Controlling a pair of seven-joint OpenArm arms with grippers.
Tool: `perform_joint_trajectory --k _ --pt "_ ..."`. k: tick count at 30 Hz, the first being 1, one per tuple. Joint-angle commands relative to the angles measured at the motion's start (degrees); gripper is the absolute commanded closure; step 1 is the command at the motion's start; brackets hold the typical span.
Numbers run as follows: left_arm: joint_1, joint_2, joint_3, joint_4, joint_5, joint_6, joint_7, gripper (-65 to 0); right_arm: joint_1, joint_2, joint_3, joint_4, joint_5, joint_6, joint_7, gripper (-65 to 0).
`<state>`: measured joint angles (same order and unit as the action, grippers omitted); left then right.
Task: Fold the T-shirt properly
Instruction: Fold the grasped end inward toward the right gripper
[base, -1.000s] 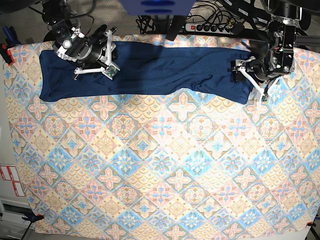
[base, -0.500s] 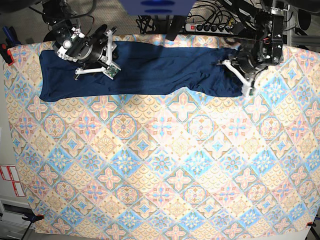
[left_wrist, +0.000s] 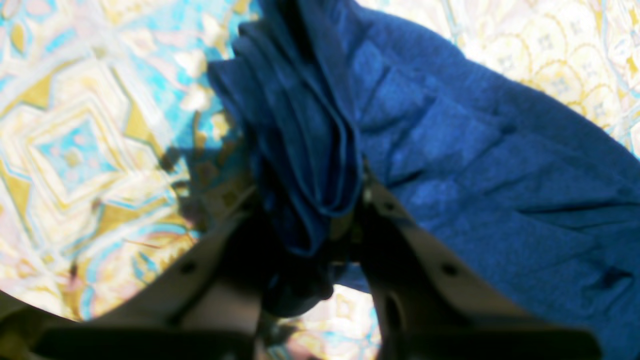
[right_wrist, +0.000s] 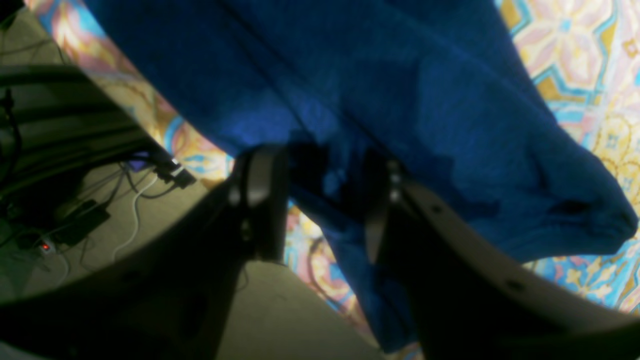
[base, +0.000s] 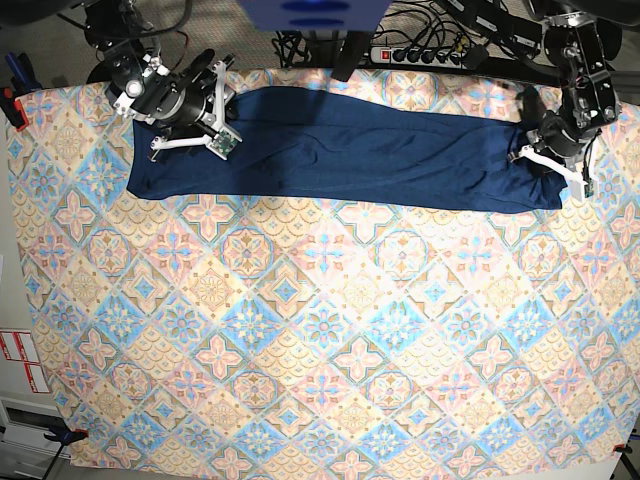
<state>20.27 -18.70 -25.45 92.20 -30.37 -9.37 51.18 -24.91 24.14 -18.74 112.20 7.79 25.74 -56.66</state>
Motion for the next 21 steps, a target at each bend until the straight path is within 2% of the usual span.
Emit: perform_joint_trajectory --k 1,5,9,12,18,21 --pt "-0.1 -1.1 -1.0 1.0 -0.2 0.1 -1.2 0.0 0.2 0.5 0.4 1.1 0.3 0.1 0.9 -23.2" --pt "1.1 -0.6 0.0 4.5 -0.6 -0.1 -0.7 0.0 0.2 0.5 0.7 1.1 0.3 0.1 1.0 -23.2" --pt "3.2 2.0 7.8 12.1 -0.2 0.0 -0.4 0.0 0.3 0.6 0.9 1.1 0.3 0.1 1.0 -23.2" --pt "3.6 4.1 12.5 16.0 -0.3 0.3 2.1 0.0 0.4 0.6 0.9 1.1 0.3 0.1 1.0 -23.2" --pt "2.8 8.9 17.6 17.4 -0.2 0.4 4.3 0.0 0.2 0.6 3.8 1.1 0.3 0.1 1.0 -23.2" --pt "2.5 9.9 20.9 17.1 -0.1 0.4 4.4 0.0 0.2 0.6 5.5 1.1 0.3 0.1 1.0 -23.2"
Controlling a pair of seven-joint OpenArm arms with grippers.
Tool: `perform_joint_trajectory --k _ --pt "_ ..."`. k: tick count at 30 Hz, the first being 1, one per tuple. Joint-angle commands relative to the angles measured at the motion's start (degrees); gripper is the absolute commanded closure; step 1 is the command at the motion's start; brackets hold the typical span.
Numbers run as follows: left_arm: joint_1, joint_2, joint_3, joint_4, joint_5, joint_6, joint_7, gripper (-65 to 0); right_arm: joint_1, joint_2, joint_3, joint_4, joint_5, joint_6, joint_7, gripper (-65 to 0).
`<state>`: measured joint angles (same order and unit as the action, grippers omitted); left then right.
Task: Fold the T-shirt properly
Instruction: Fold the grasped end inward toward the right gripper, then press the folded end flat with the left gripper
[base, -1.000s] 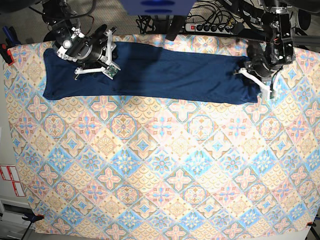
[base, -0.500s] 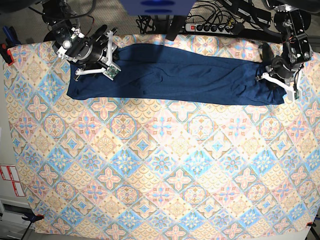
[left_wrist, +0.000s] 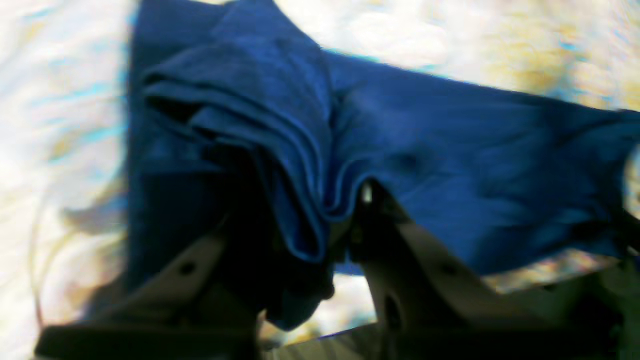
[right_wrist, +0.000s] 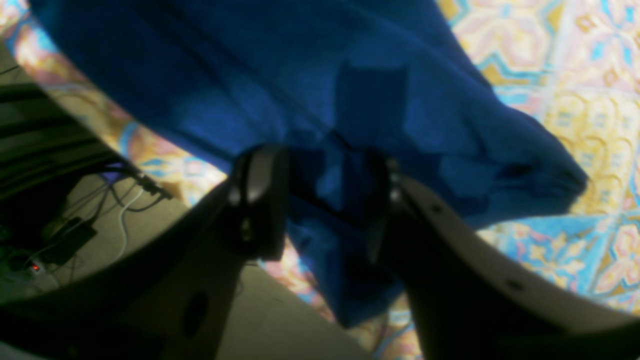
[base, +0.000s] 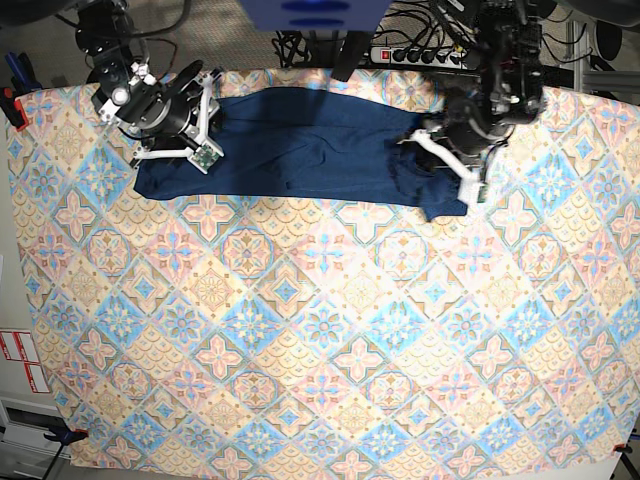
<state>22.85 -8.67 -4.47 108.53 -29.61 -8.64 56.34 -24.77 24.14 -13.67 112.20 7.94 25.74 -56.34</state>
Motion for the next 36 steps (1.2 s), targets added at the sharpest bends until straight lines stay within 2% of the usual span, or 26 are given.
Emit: perform_joint_trajectory --k 1,12,14,17,20,26,29,33,36 --pt "-0.1 -0.2 1.1 0.8 -0.9 -0.3 -0.7 0.0 0.0 0.6 0.8 1.1 0.2 0.1 0.6 -23.2" --pt "-2.8 1.9 5.7 -2.8 -0.9 -0.2 -0.7 0.0 0.0 0.7 1.2 1.1 0.2 0.1 0.6 -23.2" --pt "-3.3 1.9 7.0 -4.0 -1.0 -0.2 -0.7 -3.6 0.0 0.7 1.2 1.1 0.2 0.1 0.6 -23.2" --pt "-3.4 1.7 10.8 -4.7 -1.1 -0.2 -0.6 -14.4 0.0 0.9 1.2 1.1 0.2 0.1 0.6 -23.2" --pt "-3.7 0.5 14.8 -4.7 -1.4 -0.3 2.7 -23.9 0.2 0.9 1.2 1.1 0.2 0.1 0.6 -23.2" --pt "-3.9 0.2 17.1 -4.5 -1.5 -0.3 3.7 -36.0 0.2 0.9 1.2 1.1 0.2 0.1 0.6 -23.2" --pt "-3.8 0.1 15.4 -2.5 -1.1 -0.3 3.6 -39.0 0.2 1.0 1.4 1.1 0.2 0.1 0.7 -23.2" --pt "-3.8 0.1 11.2 -0.9 -1.1 -0.3 3.6 -39.4 0.2 1.0 2.5 1.1 0.2 0.1 0.7 -23.2" --pt "-4.8 -1.0 10.5 -2.1 -0.8 -0.3 3.7 -39.4 0.2 1.0 2.5 1.1 0.2 0.1 0.7 -23.2"
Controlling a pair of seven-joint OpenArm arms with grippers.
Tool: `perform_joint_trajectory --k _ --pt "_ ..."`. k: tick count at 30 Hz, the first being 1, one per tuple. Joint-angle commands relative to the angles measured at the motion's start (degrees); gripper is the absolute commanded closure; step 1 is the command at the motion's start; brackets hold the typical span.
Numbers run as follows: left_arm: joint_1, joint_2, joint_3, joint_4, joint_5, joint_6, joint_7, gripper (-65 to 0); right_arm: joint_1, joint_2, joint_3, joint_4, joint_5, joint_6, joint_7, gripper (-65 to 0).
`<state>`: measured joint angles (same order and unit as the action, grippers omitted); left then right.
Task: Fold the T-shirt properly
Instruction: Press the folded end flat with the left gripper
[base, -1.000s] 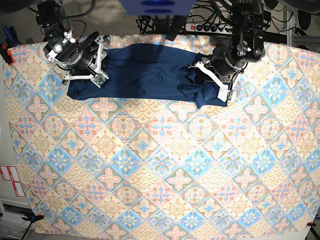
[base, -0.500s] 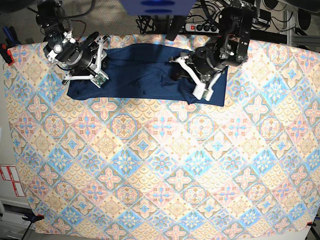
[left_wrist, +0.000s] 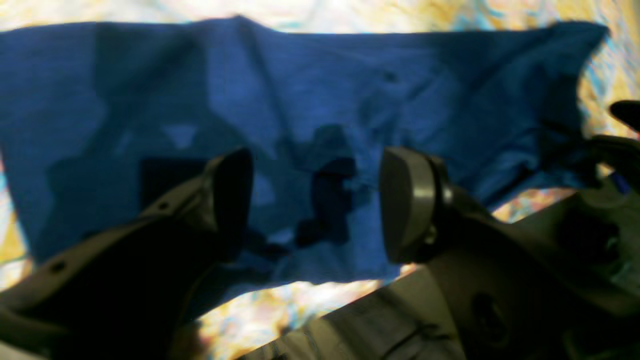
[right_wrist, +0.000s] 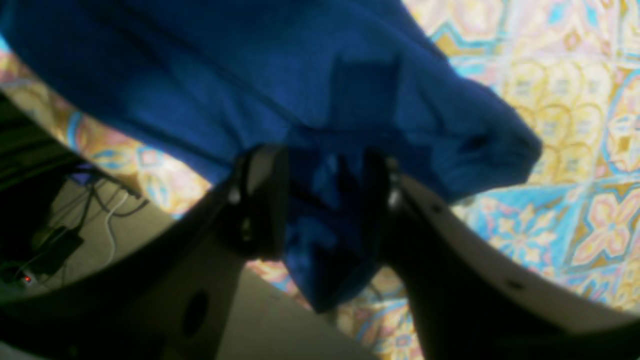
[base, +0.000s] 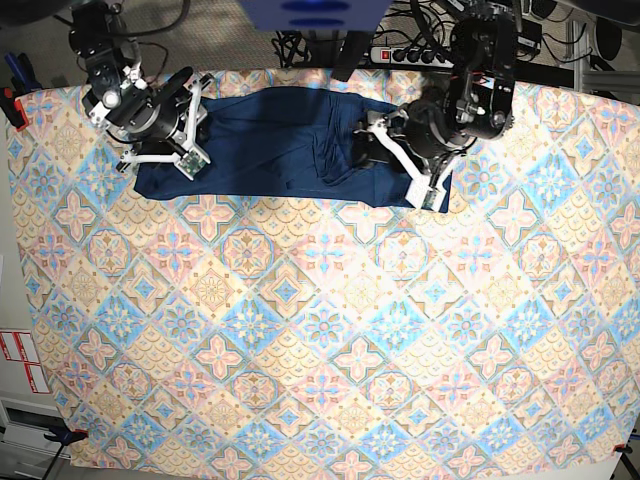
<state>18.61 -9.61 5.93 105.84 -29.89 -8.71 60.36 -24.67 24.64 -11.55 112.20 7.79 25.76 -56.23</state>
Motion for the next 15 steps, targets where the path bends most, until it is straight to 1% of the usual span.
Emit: perform_joint_trajectory --k 1,4,7,10,15 --pt "-1.4 -0.5 0.6 -0.5 -0.5 -0.2 0.0 -39.4 0.1 0.5 0.3 1.1 0.3 0.0 0.6 -23.2" --pt "-3.6 -0.8 2.1 -5.7 -0.6 -0.2 -0.3 -39.4 0.1 0.5 0.3 1.1 0.3 0.0 0.6 -23.2" --pt "-6.3 -0.1 3.3 -10.2 -0.7 -0.2 -1.0 -39.4 0.1 0.5 0.3 1.1 0.3 0.0 0.6 -23.2" --pt "-9.2 2.1 5.2 -12.7 -0.7 -0.2 -3.4 -39.4 0.1 0.5 0.3 1.1 0.3 0.0 0.6 -23.2" --pt "-12.9 6.0 10.3 -15.5 -0.7 -0.2 -4.1 -39.4 0.1 0.5 0.3 1.1 0.3 0.0 0.6 -23.2"
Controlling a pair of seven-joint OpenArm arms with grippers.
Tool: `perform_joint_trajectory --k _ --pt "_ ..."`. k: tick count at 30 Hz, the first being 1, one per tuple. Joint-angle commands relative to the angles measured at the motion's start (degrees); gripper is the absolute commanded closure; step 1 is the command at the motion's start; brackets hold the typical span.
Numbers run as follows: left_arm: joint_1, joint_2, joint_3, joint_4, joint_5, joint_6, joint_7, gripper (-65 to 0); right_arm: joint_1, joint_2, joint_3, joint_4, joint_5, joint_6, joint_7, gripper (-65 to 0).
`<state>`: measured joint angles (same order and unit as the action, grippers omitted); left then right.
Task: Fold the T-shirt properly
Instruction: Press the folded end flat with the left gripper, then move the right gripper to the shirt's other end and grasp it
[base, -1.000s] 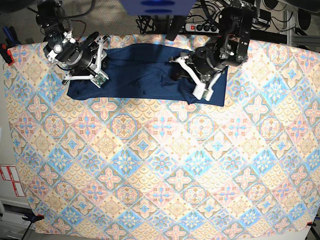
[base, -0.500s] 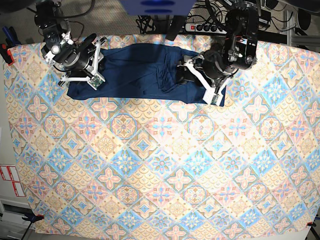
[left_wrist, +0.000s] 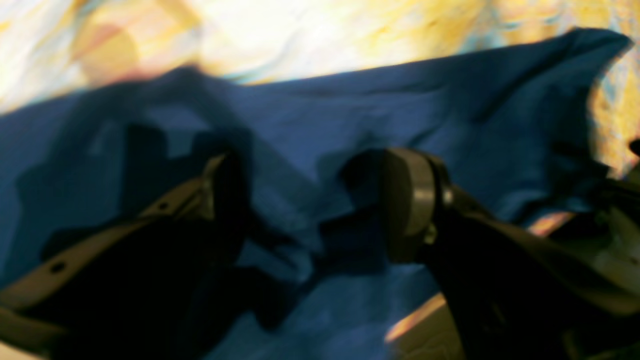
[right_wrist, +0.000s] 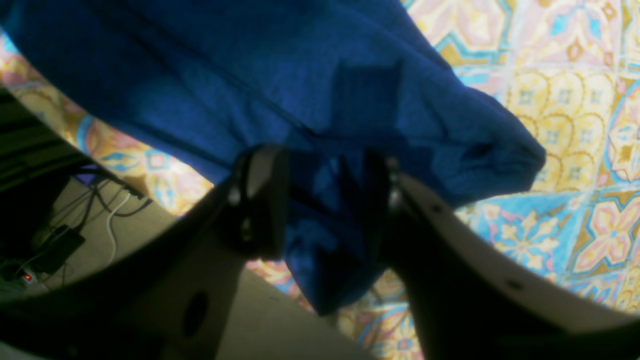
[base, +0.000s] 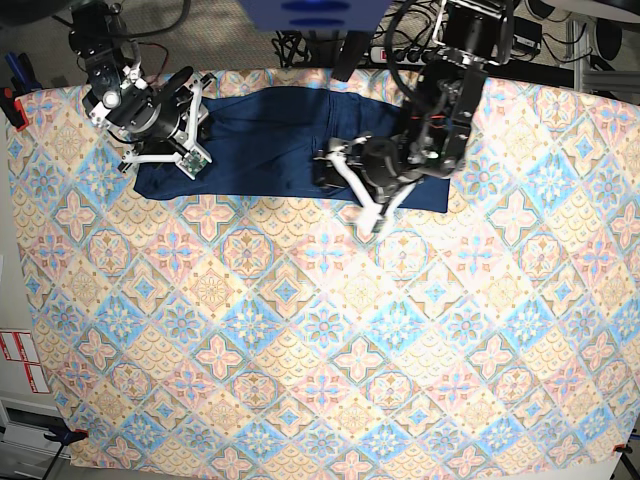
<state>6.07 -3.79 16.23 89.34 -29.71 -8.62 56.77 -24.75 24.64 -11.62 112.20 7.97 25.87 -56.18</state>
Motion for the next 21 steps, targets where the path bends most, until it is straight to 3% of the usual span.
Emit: perform_joint_trajectory --k 1,5,10,17,21 --pt "-0.6 0.8 1.0 1.0 -0.8 -0.3 -0.5 -39.4 0.2 0.5 0.3 1.1 0.2 -0.1 0.6 -23.2" --pt "-1.4 3.0 2.0 0.9 -0.7 -0.3 -1.3 -39.4 0.1 0.5 0.3 1.1 0.2 -0.1 0.6 -23.2" --pt "-1.4 2.5 1.7 1.3 -1.2 -0.3 -2.6 -39.3 0.1 0.5 1.4 1.0 0.3 -0.1 0.4 -23.2" --pt "4.0 -6.4 0.8 12.7 -1.1 -0.3 -2.8 -39.3 0.2 0.1 13.9 -0.2 0.5 -0.1 0.1 -23.5" --pt "7.7 -7.8 -5.5 16.5 -1.4 -0.3 -2.6 -39.3 1.0 0.1 19.1 -3.2 3.4 -0.1 -1.5 -23.3"
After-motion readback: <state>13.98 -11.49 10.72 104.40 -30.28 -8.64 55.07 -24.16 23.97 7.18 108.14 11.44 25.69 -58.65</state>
